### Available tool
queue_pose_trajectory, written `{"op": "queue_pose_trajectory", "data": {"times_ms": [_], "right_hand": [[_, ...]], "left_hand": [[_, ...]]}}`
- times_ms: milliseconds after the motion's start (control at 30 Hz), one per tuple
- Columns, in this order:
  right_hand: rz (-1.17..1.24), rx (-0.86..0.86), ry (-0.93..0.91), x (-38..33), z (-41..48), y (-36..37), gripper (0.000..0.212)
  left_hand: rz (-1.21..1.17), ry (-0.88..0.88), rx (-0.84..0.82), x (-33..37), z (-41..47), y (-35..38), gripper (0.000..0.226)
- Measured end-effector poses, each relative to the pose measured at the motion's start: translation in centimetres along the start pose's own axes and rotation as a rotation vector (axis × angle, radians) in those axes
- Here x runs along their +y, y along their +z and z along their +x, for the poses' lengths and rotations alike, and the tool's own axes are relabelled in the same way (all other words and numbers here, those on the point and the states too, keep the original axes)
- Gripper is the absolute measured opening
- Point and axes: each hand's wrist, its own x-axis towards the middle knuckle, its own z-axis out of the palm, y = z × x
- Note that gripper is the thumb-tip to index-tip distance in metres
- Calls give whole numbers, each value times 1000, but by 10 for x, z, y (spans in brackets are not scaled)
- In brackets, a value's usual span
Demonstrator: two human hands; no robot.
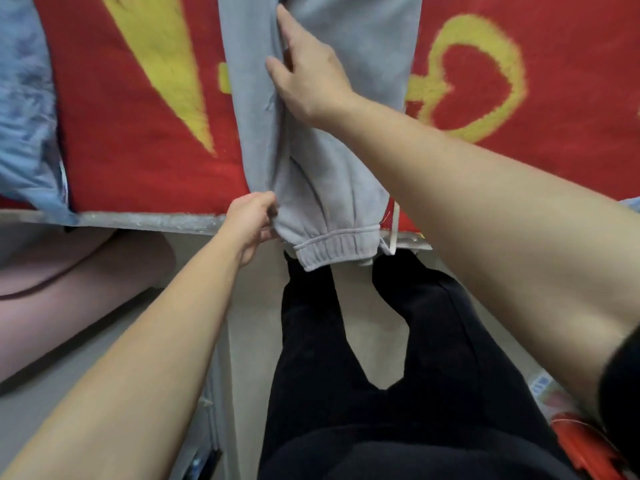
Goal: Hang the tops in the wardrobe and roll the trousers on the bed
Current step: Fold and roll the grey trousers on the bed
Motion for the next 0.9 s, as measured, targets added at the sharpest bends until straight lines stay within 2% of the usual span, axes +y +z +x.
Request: {"op": "queue_pose_trajectory", "data": {"times_ms": [133,200,300,367,433,500,600,667,733,833,900], "right_hand": [[-127,-21,34,-7,26,51,52],[-217,-58,98,-7,38,70,46],[-320,-177,155,-5,49,80,64],[-314,-154,195,0,48,77,68],[-281,-75,228,4,42,71,60],[-345,59,211,10,31,62,51],[-670,205,157,22,22,41,57],[-785,232,188,30,22,27,62],[-833,254,197,38,23,17,65],[-800,211,186,47,38,5,65],[-809,113,202,48,56,-3,62]], "left_hand": [[76,-5,18,-5,46,-38,16],[152,22,-65,-2,66,-59,15],[229,33,-246,6,83,-79,15],[303,73,-287,9,88,-79,16],[409,146,-253,8,90,-75,13],[542,218,-207,10,91,-72,10],[758,301,-120,22,85,-67,13],[778,333,-57,39,81,-59,14],[748,415,53,63,83,-49,27],[669,670,217,113,95,-30,41],[664,823,312,151,109,-19,54]]}}
